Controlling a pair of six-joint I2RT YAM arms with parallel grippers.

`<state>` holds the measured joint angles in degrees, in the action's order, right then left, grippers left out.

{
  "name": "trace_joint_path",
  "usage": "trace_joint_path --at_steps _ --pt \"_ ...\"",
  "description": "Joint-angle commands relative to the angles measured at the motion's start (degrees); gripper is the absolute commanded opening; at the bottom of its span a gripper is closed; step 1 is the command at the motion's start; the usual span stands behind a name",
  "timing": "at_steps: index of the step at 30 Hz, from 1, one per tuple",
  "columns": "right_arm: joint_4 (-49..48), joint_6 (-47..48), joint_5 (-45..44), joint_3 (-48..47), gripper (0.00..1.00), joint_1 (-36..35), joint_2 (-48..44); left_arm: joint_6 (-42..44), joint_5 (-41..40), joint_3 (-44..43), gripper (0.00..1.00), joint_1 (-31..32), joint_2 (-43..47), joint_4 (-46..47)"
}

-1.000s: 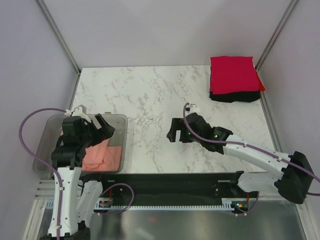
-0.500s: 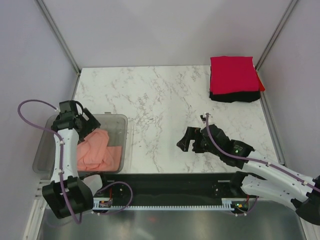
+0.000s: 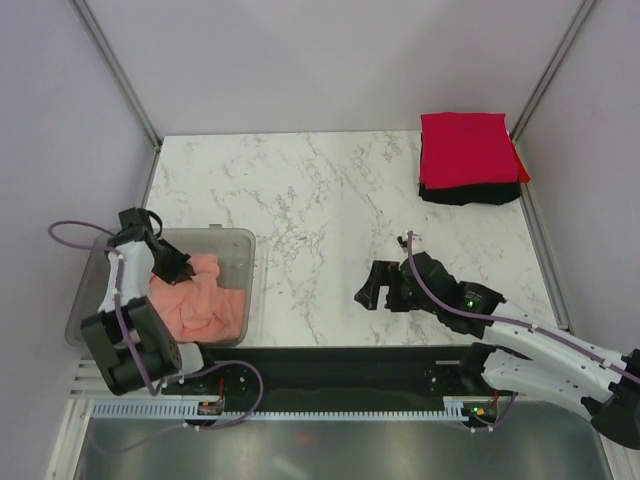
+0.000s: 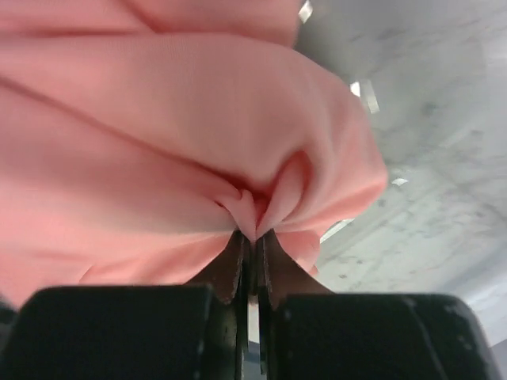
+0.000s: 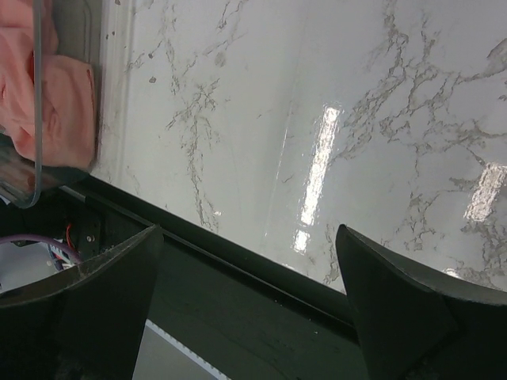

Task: Fold and stack the t-shirts
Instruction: Grab the tshirt from the pile, then move the tshirt to the center of the board

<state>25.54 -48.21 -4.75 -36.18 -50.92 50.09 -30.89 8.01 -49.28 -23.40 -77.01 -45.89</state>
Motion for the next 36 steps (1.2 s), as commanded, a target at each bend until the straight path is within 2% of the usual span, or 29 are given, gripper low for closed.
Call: trace_joint_path --at_steps 1,3,6,8,9,10,11,12,14,15,17,20,22,23,25,26,27,28,29,31,33,36 --pt "1.7 0.0 -0.9 -0.2 0.98 -0.1 -2.7 -2.2 -0.6 -10.9 0.02 -0.1 12.6 -3.1" --pt "2.1 -0.2 -1.4 -1.1 0.98 -0.2 -3.4 -3.3 -1.2 -22.9 0.02 0.1 16.9 -8.2" --pt "2.9 -0.1 -2.4 -5.0 0.98 -0.1 -3.1 -6.7 -0.2 -39.8 0.02 0.3 20.2 -10.4" --pt "5.4 0.3 -6.2 -10.0 0.98 -0.1 -2.7 -9.3 1.3 -49.2 0.02 4.0 19.7 -11.2" --pt "6.7 0.1 -8.6 -11.9 0.98 -0.2 -2.7 -13.8 6.3 -49.9 0.02 4.1 21.2 -9.8" --pt "8.1 -0.3 -11.2 -13.6 0.98 -0.1 -3.0 -16.8 9.4 -48.6 0.02 4.2 23.2 -2.2" --pt "10.5 -0.8 -17.0 -16.7 0.98 -0.2 -4.0 -24.2 12.8 -42.9 0.02 4.3 25.3 4.4" --pt "11.3 -0.9 -19.5 -18.0 0.98 -0.2 -4.7 -27.6 19.9 -40.7 0.02 4.3 27.2 9.5" --pt "12.9 -1.0 -25.2 -21.4 0.98 -0.1 -7.4 -34.1 27.5 -40.7 0.02 5.0 26.7 19.1" --pt "13.2 -0.6 -26.9 -22.3 0.98 -0.1 -8.3 -34.3 32.8 -42.1 0.02 5.7 25.6 20.6" --pt "15.8 -0.7 -29.9 -25.2 0.98 -0.2 -9.7 -32.7 35.7 -46.8 0.02 8.3 22.8 21.5" --pt "19.6 -2.1 -36.0 -27.4 0.98 -0.1 -12.6 -29.5 40.1 -47.1 0.02 11.3 20.1 21.5" --pt "20.3 -2.3 -37.8 -27.4 0.98 -0.1 -13.4 -28.5 39.5 -45.3 0.02 14.4 17.8 21.4" --pt "20.5 -2.2 -38.1 -27.5 0.98 -0.2 -13.3 -26.3 38.3 -44.1 0.02 20.2 16.4 20.8" --pt "21.8 -2.0 -38.5 -28.8 0.98 -0.2 -12.6 -23.3 32.4 -45.5 0.02 27.4 13.0 17.1" --pt "23.0 -2.2 -38.7 -29.9 0.98 -0.2 -11.1 -20.2 30.3 -46.8 0.02 34.1 8.4 14.5" --pt "24.5 -2.6 -39.0 -31.0 0.98 -0.2 -10.2 -18.9 24.8 -47.9 0.02 37.9 6.5 9.9" --pt "27.9 -3.4 -39.6 -33.7 0.98 -0.2 -9.2 -17.5 21.9 -49.5 0.02 41.6 4.8 8.4" --pt "29.5 -3.6 -39.8 -35.0 0.98 -0.2 -7.3 -16.5 19.0 -49.5 0.02 48.3 3.2 7.5" --pt "33.4 -3.6 -40.1 -38.2 0.98 -0.2 -5.9 -16.5 13.4 -48.5 0.02 55.3 2.6 7.0" --pt "35.4 -3.9 -40.3 -39.4 0.98 -0.2 -5.0 -16.8 10.2 -47.8 0.02 58.3 2.2 7.0" --pt "37.9 -5.0 -41.2 -39.8 0.98 -0.2 -4.8 -15.5 10.1 -45.9 0.02 62.2 0.7 7.1"
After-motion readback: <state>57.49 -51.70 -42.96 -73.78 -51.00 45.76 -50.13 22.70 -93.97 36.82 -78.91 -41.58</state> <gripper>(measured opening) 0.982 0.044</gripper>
